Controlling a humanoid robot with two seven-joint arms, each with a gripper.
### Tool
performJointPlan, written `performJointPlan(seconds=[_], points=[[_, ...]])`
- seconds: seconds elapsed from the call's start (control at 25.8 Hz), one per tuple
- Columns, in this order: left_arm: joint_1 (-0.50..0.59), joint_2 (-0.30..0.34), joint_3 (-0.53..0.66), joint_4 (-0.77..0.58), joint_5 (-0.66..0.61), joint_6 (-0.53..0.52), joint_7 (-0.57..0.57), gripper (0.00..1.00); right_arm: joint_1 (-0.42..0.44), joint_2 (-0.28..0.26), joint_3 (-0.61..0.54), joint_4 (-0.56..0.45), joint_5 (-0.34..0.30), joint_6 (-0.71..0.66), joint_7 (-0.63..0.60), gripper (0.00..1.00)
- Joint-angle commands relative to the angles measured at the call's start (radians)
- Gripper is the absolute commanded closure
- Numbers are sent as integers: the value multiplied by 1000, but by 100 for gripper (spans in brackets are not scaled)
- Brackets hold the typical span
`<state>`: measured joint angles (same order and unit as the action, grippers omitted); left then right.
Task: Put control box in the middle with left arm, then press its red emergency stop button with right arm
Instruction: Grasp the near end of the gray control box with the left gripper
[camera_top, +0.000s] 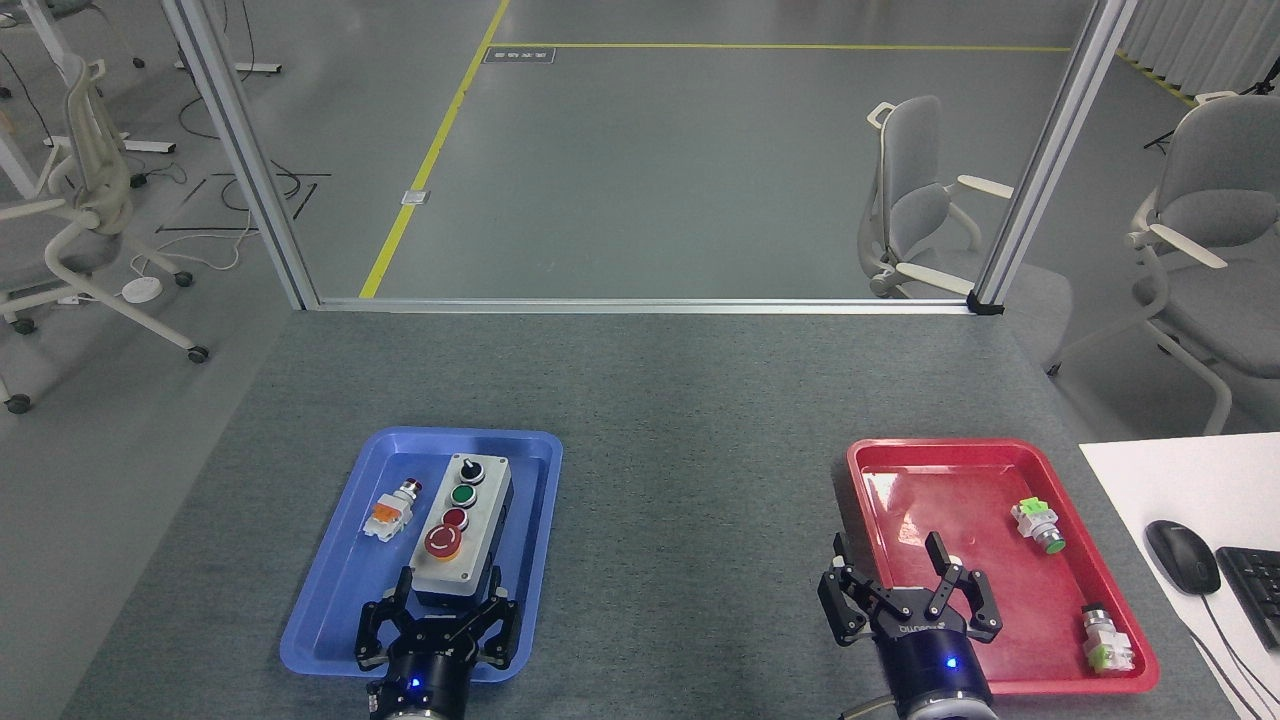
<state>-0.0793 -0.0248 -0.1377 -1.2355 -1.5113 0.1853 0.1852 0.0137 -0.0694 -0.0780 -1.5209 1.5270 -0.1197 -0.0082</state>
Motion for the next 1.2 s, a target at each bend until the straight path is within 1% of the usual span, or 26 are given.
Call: performJointPlan(seconds=[0.0, 0.35, 0.7, 0.81, 0.97, 1.16], points=[[-36, -1, 0, 54, 5, 2, -1, 1, 0, 0, -2, 1, -1, 6, -10, 2], [-99, 6, 3, 159, 11, 2, 22, 1, -3, 0, 3, 5, 1, 26, -10, 2], [-112, 34, 7, 171, 20, 6, 30, 1, -1, 8, 4, 5, 2, 41, -10, 2], [-152, 34, 7, 234, 22, 8, 33, 1, 0, 10, 4, 5, 2, 41, -10, 2], [-214, 32, 7, 335, 28, 8, 66, 1, 0, 8, 4, 5, 2, 41, -10, 2], [-249, 22, 7, 413, 43, -3, 69, 1, 0, 5, 6, 5, 2, 41, -10, 2]])
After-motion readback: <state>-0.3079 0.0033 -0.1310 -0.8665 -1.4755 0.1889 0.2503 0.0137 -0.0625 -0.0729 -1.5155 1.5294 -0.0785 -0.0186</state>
